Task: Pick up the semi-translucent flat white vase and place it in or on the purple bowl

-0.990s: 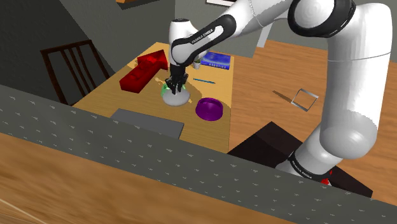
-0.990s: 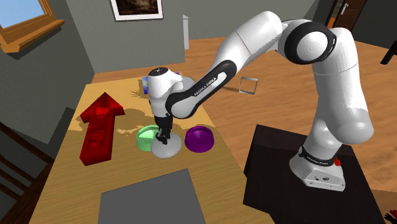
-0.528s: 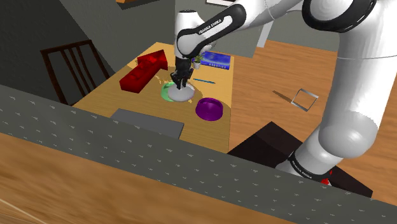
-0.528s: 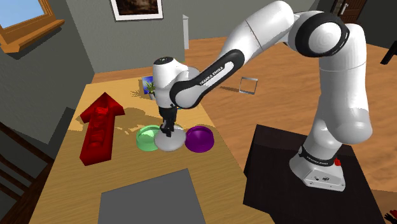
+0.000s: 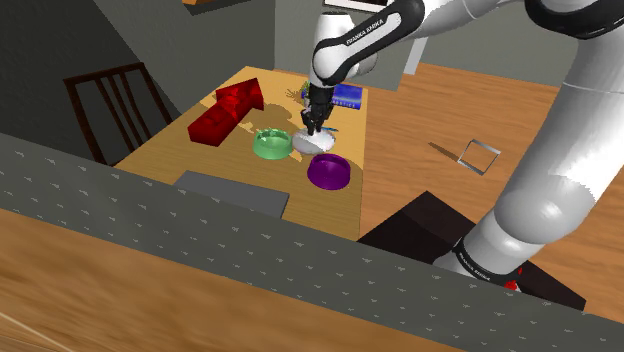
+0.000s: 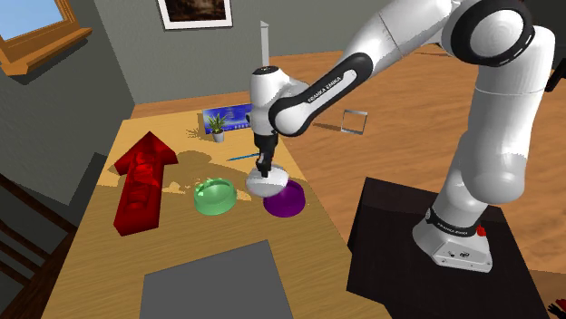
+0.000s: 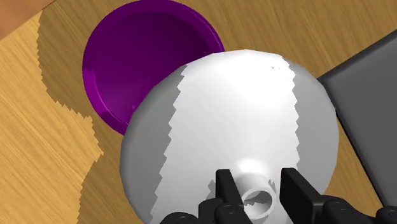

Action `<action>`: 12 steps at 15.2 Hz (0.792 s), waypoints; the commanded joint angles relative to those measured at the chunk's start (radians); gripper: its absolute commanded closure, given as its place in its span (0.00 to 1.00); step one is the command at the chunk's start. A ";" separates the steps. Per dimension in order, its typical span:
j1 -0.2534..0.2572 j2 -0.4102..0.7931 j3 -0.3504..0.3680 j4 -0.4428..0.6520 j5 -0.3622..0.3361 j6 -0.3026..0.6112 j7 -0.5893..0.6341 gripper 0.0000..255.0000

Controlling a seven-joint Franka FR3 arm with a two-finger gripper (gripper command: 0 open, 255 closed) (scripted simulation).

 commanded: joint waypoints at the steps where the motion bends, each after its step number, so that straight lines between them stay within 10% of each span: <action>1: -0.031 -0.058 -0.011 -0.063 0.018 0.007 -0.053 1.00; 12: -0.090 -0.106 -0.051 -0.188 0.040 0.085 -0.164 1.00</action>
